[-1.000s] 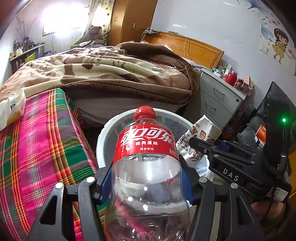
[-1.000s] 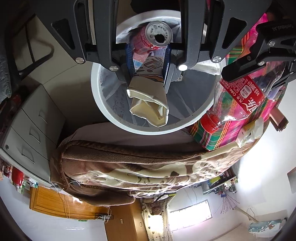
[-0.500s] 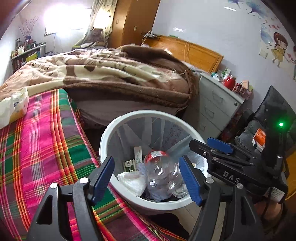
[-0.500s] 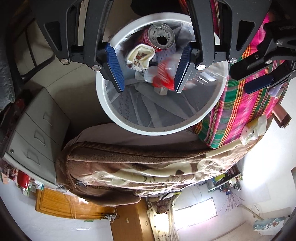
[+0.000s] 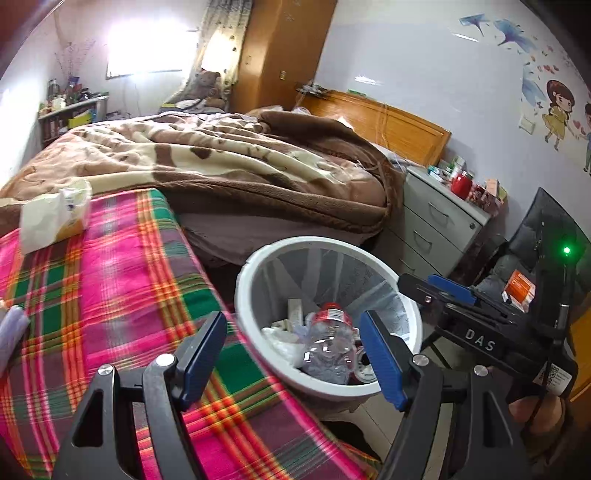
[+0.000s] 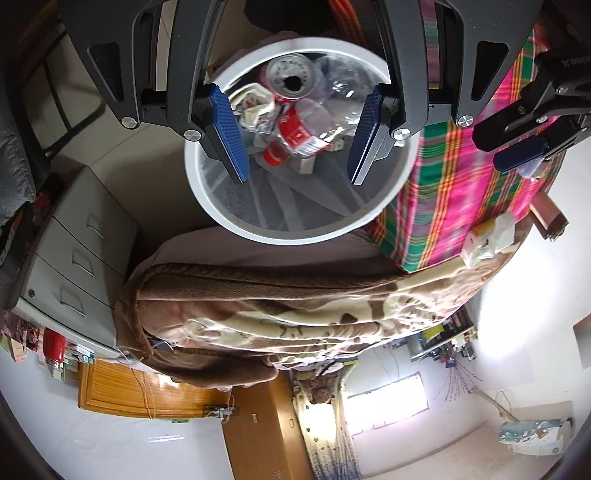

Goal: Collect trash
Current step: 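Move left tool to beige paper bag while right tool moves to lavender foam net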

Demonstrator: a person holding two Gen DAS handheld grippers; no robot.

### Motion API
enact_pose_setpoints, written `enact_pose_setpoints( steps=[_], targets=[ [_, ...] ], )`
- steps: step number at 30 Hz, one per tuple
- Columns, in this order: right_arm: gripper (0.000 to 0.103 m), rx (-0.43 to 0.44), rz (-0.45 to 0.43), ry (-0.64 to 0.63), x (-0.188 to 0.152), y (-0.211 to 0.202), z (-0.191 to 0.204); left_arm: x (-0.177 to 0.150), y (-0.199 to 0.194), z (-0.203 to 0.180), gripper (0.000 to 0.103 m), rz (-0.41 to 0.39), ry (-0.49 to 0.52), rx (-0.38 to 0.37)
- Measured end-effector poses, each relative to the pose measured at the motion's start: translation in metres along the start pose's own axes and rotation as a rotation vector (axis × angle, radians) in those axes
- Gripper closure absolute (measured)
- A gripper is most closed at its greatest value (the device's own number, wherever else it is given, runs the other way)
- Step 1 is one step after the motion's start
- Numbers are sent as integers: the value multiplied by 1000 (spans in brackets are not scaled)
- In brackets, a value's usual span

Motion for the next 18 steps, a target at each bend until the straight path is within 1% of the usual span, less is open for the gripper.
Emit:
enact_pose_setpoints(
  steps=[4,10,14,18],
  targets=[
    [46,19,-12,-9,0,-5,11,0,-13,14,27,-22,-21,15],
    [46,56,-24,-39,-1,-10,30,-4,-32,35,27,-45,-42,61],
    [46,88,-18,-57,-5,-11,47,-7,-45,49,27,-58,-38,113],
    [46,128,-23,-74,-6,-12,66,-10,-59,63,27,-78,-51,140]
  ],
)
Point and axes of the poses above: each gripper's, at about its wrist camera, not at the fingertips, and y roughly the way its jaws point, z to its left, x to its top, the point moved 1 cm from there along y, roughly the way its jaws point, and after that the axes turned 11 degrees about -z, right-handed, at the moved point
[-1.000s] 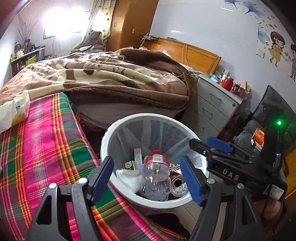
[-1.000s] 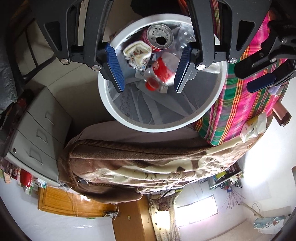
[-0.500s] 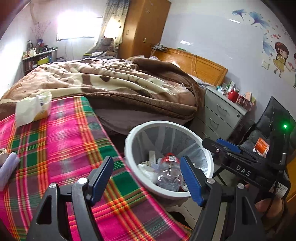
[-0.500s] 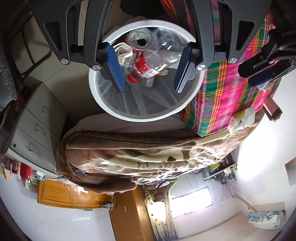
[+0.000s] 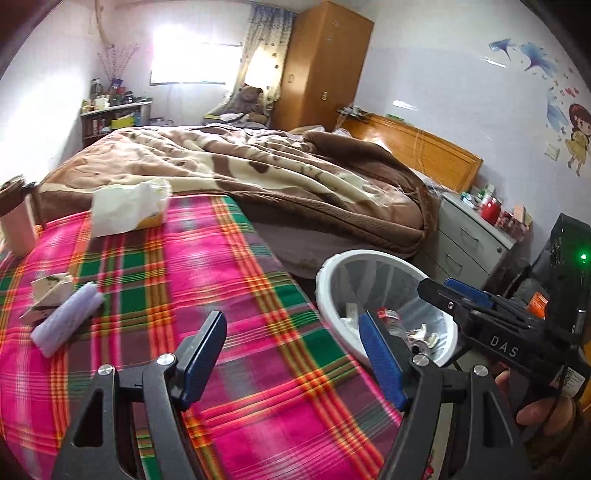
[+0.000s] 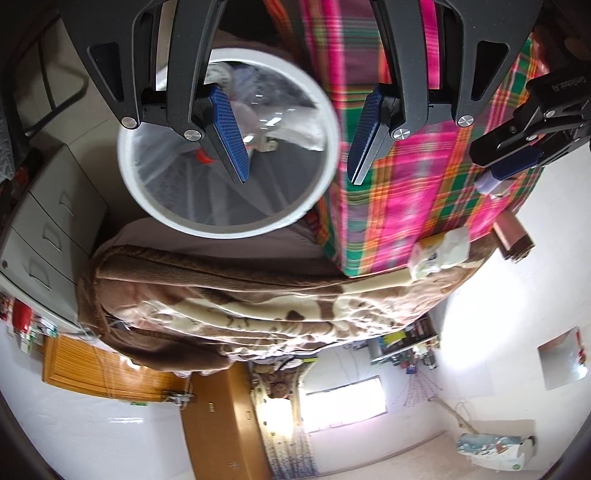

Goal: Collect trash
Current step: 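Move left tool to beige paper bag while right tool moves to lavender foam net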

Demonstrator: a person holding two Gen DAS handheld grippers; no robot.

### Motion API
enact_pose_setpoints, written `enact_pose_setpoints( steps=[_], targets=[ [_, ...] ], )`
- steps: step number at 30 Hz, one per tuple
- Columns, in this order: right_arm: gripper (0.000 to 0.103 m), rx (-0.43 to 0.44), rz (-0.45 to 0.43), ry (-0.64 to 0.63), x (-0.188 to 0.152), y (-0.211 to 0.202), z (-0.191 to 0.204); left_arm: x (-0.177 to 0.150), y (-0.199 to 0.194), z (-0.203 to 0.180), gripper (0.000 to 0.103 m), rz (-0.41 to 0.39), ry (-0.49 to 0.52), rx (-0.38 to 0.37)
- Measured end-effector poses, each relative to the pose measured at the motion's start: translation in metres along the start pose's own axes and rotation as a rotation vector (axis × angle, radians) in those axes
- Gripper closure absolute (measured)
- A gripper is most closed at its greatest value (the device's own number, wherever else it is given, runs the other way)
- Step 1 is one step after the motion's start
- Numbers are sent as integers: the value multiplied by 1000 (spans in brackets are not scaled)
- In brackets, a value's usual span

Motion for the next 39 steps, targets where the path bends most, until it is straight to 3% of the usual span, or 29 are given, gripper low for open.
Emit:
enact_pose_setpoints(
  steps=[25,39],
  targets=[
    [46,202,58,-97,-22,37,124,-8,-53,159,27,-48,-98,253],
    [46,309,163,-117,-39,79,188,-11,-47,229,27,3,-128,295]
  ],
)
Point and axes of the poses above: each gripper's, at about its wrist camera, not at the fingertips, and y roughly the way its jaws point, z to its left, x to its top, the point moved 1 cm from there along y, roughly the way its jaws point, and after that the axes turned 11 degrees about -z, right-handed, at the moved point
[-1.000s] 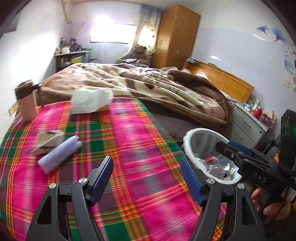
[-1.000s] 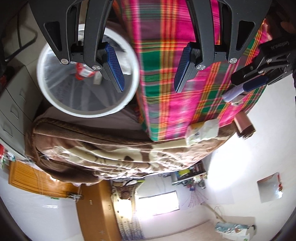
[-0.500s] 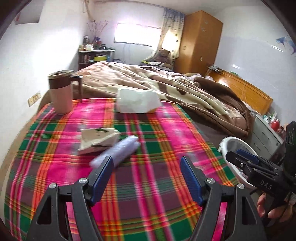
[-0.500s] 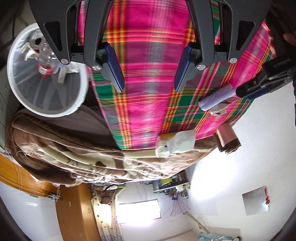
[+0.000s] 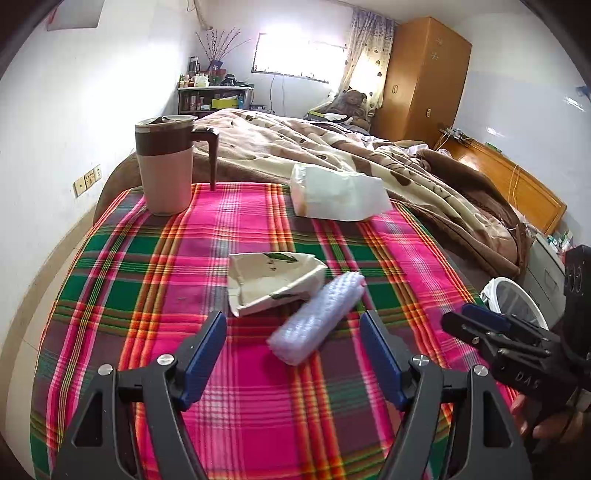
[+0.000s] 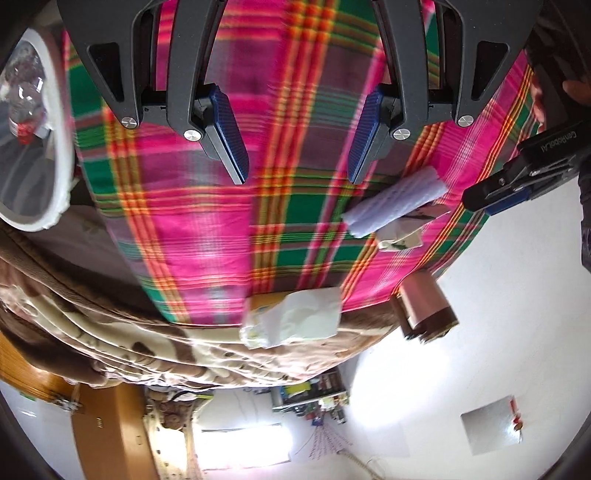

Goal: Collect trash
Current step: 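Move left tool to beige paper bag while right tool moves to lavender foam net, then grasp beige paper bag with left tool while right tool grasps lavender foam net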

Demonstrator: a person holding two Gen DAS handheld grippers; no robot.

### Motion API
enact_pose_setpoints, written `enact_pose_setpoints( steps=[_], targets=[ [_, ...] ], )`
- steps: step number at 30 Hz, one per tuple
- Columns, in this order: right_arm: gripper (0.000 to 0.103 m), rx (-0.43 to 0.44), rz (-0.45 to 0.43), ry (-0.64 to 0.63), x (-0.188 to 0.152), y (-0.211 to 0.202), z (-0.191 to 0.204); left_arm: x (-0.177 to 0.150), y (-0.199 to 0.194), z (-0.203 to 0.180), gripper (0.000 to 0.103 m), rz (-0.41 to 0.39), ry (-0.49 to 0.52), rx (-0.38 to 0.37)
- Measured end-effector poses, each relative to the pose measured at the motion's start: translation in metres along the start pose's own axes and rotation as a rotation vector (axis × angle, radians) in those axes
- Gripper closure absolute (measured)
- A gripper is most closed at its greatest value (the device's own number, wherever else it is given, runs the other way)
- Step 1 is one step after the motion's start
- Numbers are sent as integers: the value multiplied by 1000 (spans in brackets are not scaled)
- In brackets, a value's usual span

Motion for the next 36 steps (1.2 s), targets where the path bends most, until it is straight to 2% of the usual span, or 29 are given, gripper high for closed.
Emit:
enact_pose_setpoints(
  steps=[5,14,23,25,26,27,30,36],
  targets=[
    [46,40,17,-16,2,20,18,2,10,14,27,20,-1,13],
    [45,107,54,41,12,61,35,5,31,32,27,63,-2,19],
    [45,146,140,120,11,93,37,7,48,35,27,96,13,5],
    [61,151,132,97,13,91,40,7,51,33,27,103,20,-3],
    [76,157,134,95,14,92,41,8,53,33,27,107,20,-4],
    [81,153,136,92,15,92,41,8,55,33,27,110,18,-10],
    [87,142,137,61,16,90,40,8,59,32,27,119,10,-25],
    [89,71,128,42,21,82,20,4,69,22,27,150,27,-51]
  ],
)
Point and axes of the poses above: each gripper's, at about its wrist camera, not at the fingertips, and y roughly the way its jaws point, z to its left, x to its top, the point moved 1 cm from there along y, roughly the way its jaws point, and after that the axes turned 11 degrees about -z, right-handed, at the moved point
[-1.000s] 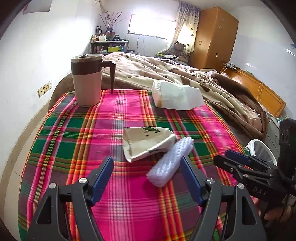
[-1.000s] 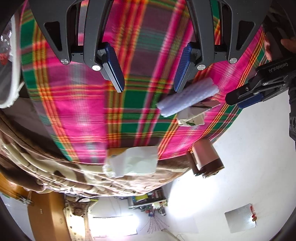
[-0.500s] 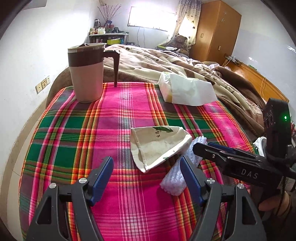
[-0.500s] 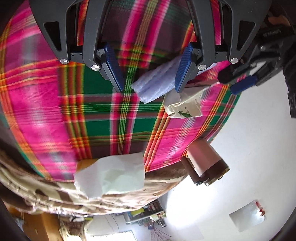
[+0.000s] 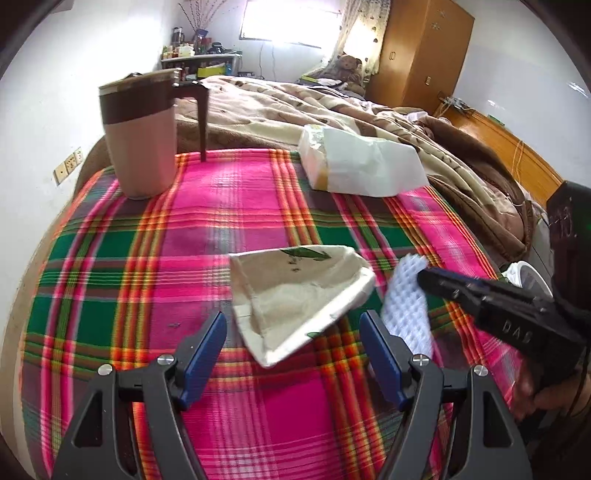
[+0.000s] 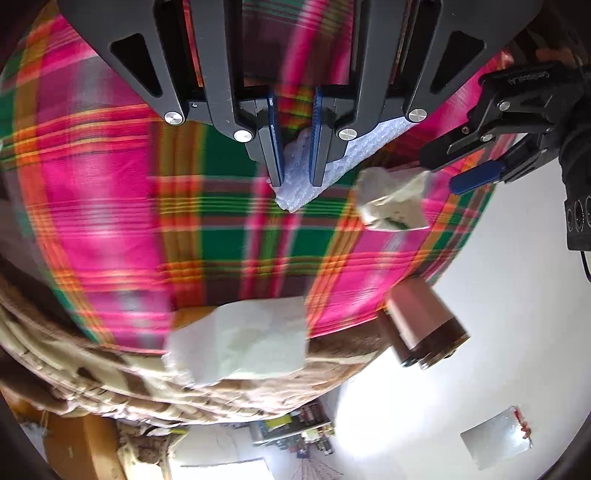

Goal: Collect trash
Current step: 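Grasp beige paper bag with left tool while right tool grasps lavender foam net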

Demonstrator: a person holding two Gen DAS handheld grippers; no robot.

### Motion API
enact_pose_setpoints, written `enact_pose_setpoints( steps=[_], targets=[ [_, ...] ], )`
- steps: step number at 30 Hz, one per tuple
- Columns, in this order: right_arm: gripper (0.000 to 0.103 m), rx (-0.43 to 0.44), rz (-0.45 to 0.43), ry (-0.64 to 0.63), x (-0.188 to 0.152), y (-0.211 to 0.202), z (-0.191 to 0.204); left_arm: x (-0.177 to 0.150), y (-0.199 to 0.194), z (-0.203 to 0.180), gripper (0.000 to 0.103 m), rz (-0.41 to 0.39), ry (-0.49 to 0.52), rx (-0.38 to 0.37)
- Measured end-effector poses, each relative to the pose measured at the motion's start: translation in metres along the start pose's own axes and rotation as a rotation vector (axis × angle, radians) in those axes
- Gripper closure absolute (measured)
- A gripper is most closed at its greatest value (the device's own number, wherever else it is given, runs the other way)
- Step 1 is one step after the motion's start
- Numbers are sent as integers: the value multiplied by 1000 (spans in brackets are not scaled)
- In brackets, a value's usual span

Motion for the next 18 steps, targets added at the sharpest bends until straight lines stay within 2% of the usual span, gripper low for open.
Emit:
enact_pose_setpoints(
  steps=[6,11,13,16,18],
  targets=[
    [89,-118,-14,-56,11,-17,-27,-3,9,-25,27,30,30,-99],
    [89,-186,-15,-124,19,-26,-40,-4,11,-52,27,55,67,-212],
    [88,-192,-24,-137,22,-26,-42,-1,5,-58,27,25,89,-200],
    [83,-136,-29,-100,22,-22,-45,9,-10,-52,27,-39,89,-155],
    [74,-120,-31,-78,20,-19,-46,18,-18,-46,26,-90,102,-97]
  ],
)
Point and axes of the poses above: each gripper's, at about its wrist camera, not at the fingertips, and y roughly the way its jaws point, z to its left, x to its top, the point moved 1 cm from there along y, roughly the way its jaws point, and after that the axes turned 11 degrees about -z, right-handed, at the moved point
